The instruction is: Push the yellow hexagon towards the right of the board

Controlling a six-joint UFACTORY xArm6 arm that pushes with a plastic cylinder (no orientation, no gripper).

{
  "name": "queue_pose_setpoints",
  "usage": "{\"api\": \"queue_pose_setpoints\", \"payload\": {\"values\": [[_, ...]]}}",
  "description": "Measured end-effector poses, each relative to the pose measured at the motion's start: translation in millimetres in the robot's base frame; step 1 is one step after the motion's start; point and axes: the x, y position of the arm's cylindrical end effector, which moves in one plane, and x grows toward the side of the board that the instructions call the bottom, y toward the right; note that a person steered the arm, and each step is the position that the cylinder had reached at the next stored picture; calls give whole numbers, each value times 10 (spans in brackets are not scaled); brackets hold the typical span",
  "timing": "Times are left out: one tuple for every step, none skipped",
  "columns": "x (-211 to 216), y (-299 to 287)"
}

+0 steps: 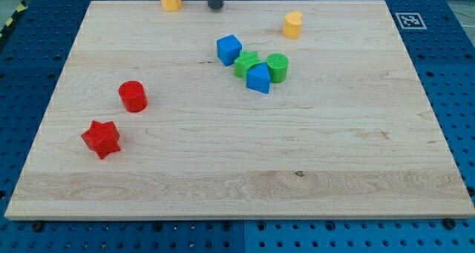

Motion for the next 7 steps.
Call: {"api": "queue_pose_setpoints", "payload": {"values": [[761, -289], [790, -1242], [290, -2112], [-309, -2373], [-322, -2339], [-319, -2258], [-323, -1800]]}}
